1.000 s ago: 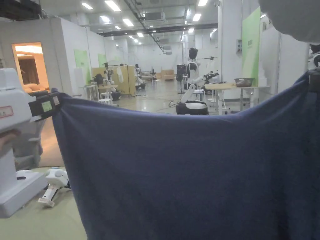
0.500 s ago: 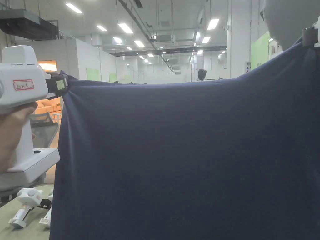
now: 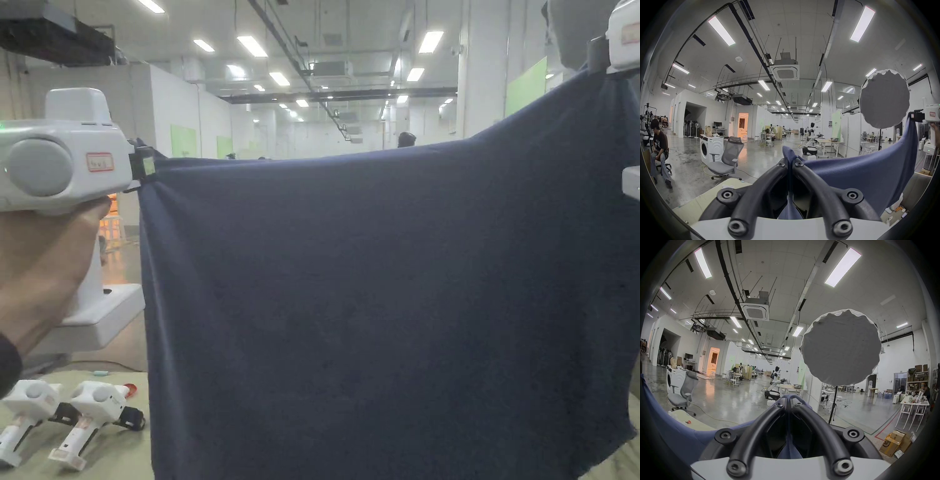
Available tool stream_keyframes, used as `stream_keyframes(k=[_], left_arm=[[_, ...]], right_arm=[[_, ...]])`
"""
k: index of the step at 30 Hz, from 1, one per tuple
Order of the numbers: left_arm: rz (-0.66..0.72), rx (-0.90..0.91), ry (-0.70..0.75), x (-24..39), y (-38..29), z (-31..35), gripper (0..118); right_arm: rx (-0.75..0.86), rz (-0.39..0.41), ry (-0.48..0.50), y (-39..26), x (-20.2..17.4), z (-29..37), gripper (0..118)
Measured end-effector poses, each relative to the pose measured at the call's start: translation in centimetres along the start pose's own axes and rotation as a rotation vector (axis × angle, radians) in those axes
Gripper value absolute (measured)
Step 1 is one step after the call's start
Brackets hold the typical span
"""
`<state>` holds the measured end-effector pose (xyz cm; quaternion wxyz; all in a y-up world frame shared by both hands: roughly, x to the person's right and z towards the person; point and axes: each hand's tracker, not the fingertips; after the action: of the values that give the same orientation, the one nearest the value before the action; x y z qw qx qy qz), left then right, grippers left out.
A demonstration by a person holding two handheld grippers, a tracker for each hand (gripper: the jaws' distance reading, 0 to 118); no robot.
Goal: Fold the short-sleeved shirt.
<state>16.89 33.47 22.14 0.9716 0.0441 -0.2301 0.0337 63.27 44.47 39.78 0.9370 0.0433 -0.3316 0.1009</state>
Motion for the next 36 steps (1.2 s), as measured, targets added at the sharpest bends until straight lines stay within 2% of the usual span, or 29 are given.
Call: stream_keyframes(k=[11,19,27,31,32,35,36], left_arm=[[-0.030,-0.050,0.020,1.3,-3.2,-8.3,0],[-0.043,-0.080,0.030,1.2,-6.8,-11.7,0],[-0.042,-0.221,0.051,-0.3,-17.7,-11.3,0],[-0.040,-0.330,0.036,-1.2,-23.3,-8.8,0],[-0.040,-0.360,0.035,-1.4,-24.5,-8.0,0],[-0.048,-0.364,0.005,-2.0,-27.8,-4.4,0],[-0.035,-0.371,0.003,-2.7,-29.0,-3.5,0]], right_arm=[[0.018,0.027,-0.032,-0.1,-2.8,-5.2,0],[-0.038,0.041,-0.024,-5.2,-4.1,-7.8,0],[-0.190,-0.093,0.078,-16.7,-5.6,-7.4,0],[-0.260,-0.164,0.108,-23.3,-5.3,-4.7,0],[-0.277,-0.153,0.122,-24.4,-5.2,-3.9,0],[-0.327,-0.182,0.163,-27.8,-4.1,-0.9,0],[-0.318,-0.219,0.172,-29.2,-3.3,1.1,0]])
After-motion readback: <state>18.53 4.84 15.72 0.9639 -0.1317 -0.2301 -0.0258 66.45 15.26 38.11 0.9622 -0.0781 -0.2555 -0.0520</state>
